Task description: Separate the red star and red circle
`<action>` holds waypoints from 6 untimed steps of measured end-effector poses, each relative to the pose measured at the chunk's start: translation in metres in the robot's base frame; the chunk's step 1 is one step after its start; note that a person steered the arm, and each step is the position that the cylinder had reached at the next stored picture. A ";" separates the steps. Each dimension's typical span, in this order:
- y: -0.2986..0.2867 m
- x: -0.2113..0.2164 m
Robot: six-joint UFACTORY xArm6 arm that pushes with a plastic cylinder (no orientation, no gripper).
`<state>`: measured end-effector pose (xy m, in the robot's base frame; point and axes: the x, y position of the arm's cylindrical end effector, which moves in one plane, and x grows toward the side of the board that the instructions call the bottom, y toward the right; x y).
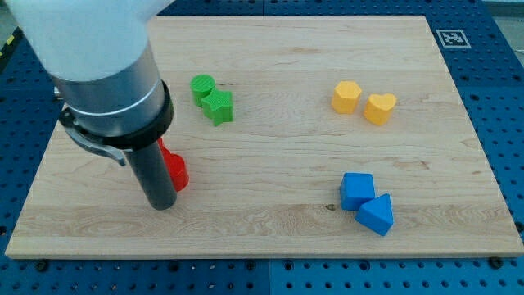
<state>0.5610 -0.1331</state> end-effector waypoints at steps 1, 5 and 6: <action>-0.019 -0.003; 0.034 -0.019; 0.042 -0.007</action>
